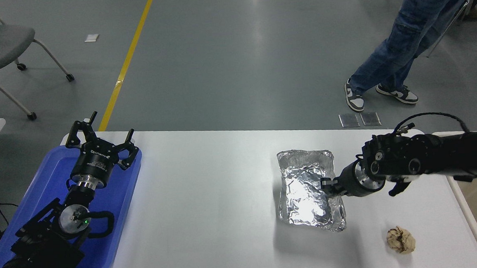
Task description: Pick up foil plate and place in dustbin
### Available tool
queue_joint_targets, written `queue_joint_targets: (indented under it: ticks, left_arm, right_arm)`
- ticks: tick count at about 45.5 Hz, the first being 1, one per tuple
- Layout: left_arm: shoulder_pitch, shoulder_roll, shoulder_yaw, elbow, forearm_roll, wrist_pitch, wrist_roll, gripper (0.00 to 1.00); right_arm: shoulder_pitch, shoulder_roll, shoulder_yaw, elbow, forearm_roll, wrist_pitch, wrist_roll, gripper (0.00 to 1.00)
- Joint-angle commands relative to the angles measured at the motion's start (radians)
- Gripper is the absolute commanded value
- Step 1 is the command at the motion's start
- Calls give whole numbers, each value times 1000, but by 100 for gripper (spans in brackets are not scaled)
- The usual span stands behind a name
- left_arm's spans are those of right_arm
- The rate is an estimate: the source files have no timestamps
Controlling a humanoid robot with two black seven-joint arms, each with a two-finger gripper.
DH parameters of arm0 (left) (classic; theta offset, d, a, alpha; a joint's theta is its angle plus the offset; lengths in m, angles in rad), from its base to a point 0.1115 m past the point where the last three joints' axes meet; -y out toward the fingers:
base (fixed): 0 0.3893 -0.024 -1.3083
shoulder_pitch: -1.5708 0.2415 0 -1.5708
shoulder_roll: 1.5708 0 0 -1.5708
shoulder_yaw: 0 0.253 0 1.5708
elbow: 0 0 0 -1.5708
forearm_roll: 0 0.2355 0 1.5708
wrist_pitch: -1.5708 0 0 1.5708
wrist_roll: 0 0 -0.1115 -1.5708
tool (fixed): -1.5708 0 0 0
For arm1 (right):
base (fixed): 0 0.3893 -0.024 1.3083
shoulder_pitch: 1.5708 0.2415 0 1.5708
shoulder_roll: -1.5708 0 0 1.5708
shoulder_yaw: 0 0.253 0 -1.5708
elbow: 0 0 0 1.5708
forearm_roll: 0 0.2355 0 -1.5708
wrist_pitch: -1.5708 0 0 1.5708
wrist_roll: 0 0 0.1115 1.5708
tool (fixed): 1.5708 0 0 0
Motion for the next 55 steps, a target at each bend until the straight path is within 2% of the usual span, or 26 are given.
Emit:
queue_joint_targets:
  ticks: [1, 10, 27, 37, 55]
  left_arm:
    - [0, 0, -1, 0, 0, 1, 0, 100]
    - [0, 0, -1, 0, 0, -1, 0, 100]
    - [0, 0, 1, 0, 0, 1, 0, 100]
    - [0, 0, 1, 0, 0, 1, 0, 100]
    - [0, 0, 1, 0, 0, -1, 0, 100]
  right_arm:
    - [200, -146, -56, 139, 5, 58, 0, 0]
    - [403, -227, -139, 219, 9, 142, -2, 0]
    - [737, -299, -244, 225, 9, 381, -10, 0]
    - [811, -299, -265, 225, 9, 427, -10, 0]
    - [780, -299, -288, 177, 9, 400, -10, 0]
